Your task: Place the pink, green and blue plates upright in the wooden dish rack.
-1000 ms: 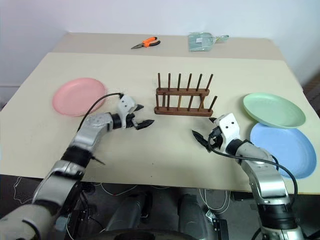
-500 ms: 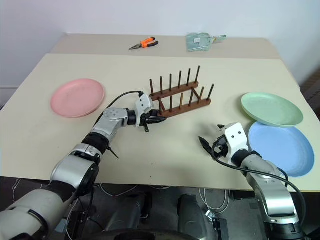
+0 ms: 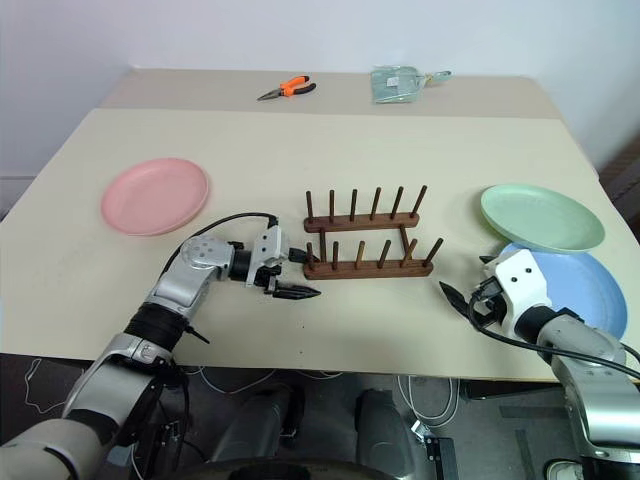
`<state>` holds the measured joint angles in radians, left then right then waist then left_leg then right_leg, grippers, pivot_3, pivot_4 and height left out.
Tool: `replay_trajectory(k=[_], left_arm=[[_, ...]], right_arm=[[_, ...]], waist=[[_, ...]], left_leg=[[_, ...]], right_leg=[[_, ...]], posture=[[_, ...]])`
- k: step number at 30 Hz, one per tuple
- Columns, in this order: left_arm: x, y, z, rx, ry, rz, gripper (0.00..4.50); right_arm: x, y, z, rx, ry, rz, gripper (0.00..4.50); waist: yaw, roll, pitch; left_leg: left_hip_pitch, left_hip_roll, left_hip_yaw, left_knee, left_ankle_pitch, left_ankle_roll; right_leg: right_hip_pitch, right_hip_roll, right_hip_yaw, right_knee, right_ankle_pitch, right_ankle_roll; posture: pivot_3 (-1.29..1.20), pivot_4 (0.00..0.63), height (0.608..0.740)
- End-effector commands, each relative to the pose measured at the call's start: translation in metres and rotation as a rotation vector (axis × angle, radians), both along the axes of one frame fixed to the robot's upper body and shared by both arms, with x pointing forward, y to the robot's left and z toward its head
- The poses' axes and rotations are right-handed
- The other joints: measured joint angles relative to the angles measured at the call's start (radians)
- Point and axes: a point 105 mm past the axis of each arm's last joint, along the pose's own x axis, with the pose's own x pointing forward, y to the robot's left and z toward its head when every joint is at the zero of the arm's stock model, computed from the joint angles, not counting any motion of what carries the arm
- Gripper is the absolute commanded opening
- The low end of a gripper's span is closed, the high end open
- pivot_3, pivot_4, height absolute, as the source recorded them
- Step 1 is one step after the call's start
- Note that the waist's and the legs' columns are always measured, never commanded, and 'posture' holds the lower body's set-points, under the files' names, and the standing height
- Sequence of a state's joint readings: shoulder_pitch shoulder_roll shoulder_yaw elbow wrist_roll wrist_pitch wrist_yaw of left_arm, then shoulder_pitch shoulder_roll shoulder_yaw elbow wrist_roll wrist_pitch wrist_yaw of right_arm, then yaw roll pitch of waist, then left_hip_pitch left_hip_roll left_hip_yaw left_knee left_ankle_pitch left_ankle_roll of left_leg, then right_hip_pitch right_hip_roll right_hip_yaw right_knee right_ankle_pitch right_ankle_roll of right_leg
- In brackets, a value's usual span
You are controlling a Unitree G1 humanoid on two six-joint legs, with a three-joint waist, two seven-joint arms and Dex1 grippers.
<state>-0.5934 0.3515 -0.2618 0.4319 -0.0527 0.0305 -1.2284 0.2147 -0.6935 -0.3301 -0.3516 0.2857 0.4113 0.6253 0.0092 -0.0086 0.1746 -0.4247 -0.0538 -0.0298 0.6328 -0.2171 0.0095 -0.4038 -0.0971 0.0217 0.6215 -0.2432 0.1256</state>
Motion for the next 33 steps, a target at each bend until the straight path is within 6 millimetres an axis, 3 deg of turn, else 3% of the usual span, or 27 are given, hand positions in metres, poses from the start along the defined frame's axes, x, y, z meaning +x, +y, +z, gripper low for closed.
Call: replay_trajectory(k=[1,2,5,8,11,13,18,24,29,33], left_arm=[[0.003,0.031,-0.012,0.063,0.03,0.136,4.31],[0.001,0.038,-0.012,0.057,0.044,0.157,4.35],[-0.022,0.048,-0.007,0.021,0.1,0.152,3.32],[-0.046,0.039,-0.007,0.003,0.149,0.1,1.79],[-0.056,0.018,-0.011,-0.034,0.182,0.102,0.28],[-0.057,0.007,-0.012,-0.052,0.197,0.114,0.27],[-0.031,-0.02,-0.022,-0.043,0.138,0.243,0.27],[0.021,-0.011,-0.024,-0.036,0.03,0.524,0.27],[0.042,-0.006,-0.021,-0.04,-0.015,0.596,0.27],[0.046,-0.004,-0.02,-0.053,-0.021,0.608,0.27]], right_arm=[[-0.005,0.001,0.006,-0.037,-0.01,0.037,4.5],[-0.008,0.003,0.005,-0.037,0.004,0.056,4.24],[-0.019,0.015,-0.001,-0.028,0.061,0.132,3.23],[-0.021,0.028,-0.005,-0.017,0.079,0.186,1.65],[-0.016,0.042,-0.009,0.0,0.081,0.222,0.05],[-0.012,0.045,-0.013,-0.001,0.086,0.221,0.02],[0.011,0.06,-0.027,-0.07,0.082,0.21,0.02],[0.055,0.065,-0.031,-0.127,-0.01,0.085,0.02],[0.084,0.064,-0.028,-0.117,-0.051,0.015,0.02],[0.093,0.068,-0.024,-0.112,-0.064,0.027,0.02]], waist=[[-0.003,0.0,0.0],[-0.006,0.001,-0.001],[-0.021,0.001,-0.001],[-0.024,0.002,-0.002],[-0.017,0.004,-0.003],[-0.009,0.003,-0.003],[0.007,0.003,-0.003],[-0.001,-0.001,-0.008],[-0.008,-0.002,-0.008],[-0.009,-0.002,-0.008]], left_leg=[[0.0,0.0,0.0,0.0,0.0,0.0],[0.0,0.0,0.0,0.0,0.0,0.0],[0.001,0.001,0.0,-0.001,0.0,0.0],[0.002,0.002,0.0,-0.001,0.0,0.0],[0.003,0.002,0.0,0.0,0.0,0.0],[0.002,0.002,0.0,0.0,0.0,0.0],[0.002,0.0,0.0,0.001,0.0,0.0],[0.006,0.0,0.0,0.001,0.0,0.0],[0.012,0.0,0.0,-0.001,0.0,0.0],[0.012,0.0,0.0,-0.001,0.0,0.0]], right_leg=[[0.0,0.0,0.0,0.0,0.0,0.0],[0.0,0.0,0.0,0.0,0.0,0.0],[0.0,0.0,0.001,0.001,0.0,0.0],[0.0,-0.001,0.002,0.002,-0.002,-0.003],[0.002,-0.002,0.002,0.001,-0.002,-0.004],[0.004,-0.002,0.001,-0.002,-0.002,-0.004],[0.004,-0.002,0.0,-0.005,-0.002,-0.004],[0.007,0.0,0.001,-0.004,-0.002,-0.004],[0.012,0.001,0.001,-0.004,-0.001,-0.003],[0.012,0.001,0.001,-0.003,0.0,0.0]], posture=[[0.0,0.15,0.738],[0.0,0.15,0.738],[0.0,0.15,0.738],[0.0,0.15,0.738],[0.0,0.15,0.738],[0.0,0.15,0.738],[0.0,0.15,0.738],[0.0,0.15,0.738],[0.0,0.15,0.738],[0.0,0.15,0.738]])
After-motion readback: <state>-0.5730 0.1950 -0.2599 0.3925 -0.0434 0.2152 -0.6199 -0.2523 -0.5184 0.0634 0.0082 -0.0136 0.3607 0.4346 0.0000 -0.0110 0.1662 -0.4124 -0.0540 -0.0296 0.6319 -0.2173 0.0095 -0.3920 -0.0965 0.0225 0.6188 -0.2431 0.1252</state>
